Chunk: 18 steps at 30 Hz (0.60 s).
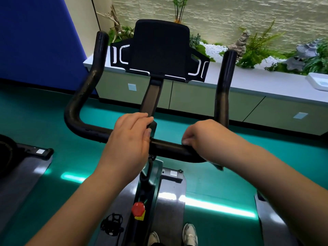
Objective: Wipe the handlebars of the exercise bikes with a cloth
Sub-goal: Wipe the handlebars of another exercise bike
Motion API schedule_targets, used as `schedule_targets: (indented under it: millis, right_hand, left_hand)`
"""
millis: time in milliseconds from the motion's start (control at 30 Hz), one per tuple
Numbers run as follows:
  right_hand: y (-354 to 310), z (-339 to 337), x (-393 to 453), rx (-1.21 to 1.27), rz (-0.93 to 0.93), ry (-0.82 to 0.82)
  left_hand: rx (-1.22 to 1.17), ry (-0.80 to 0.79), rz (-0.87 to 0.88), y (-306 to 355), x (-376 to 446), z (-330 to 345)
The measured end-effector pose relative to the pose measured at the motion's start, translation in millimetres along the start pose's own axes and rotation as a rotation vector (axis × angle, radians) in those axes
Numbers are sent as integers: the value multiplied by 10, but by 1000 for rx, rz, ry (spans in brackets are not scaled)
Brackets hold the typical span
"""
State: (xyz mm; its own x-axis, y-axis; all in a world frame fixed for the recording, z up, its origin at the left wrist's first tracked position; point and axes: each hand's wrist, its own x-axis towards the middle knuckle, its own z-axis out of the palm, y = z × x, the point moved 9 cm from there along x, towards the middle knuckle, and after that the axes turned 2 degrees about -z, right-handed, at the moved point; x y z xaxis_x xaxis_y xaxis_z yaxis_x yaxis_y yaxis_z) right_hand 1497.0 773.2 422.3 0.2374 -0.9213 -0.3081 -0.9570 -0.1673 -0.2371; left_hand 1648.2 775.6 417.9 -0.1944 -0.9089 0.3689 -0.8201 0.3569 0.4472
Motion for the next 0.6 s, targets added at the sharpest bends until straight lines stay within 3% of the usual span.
schedule_targets:
  millis: [133, 300, 600]
  right_hand:
    - [-79, 69, 65, 44, 27, 20]
    - [-367, 64, 193, 303, -29, 165]
    - [174, -17, -4, 132, -126, -116]
  left_hand:
    - [1, 0, 7, 18, 20, 4]
    - [6, -13, 17, 59, 83, 33]
    - [0, -30, 1, 52, 85, 28]
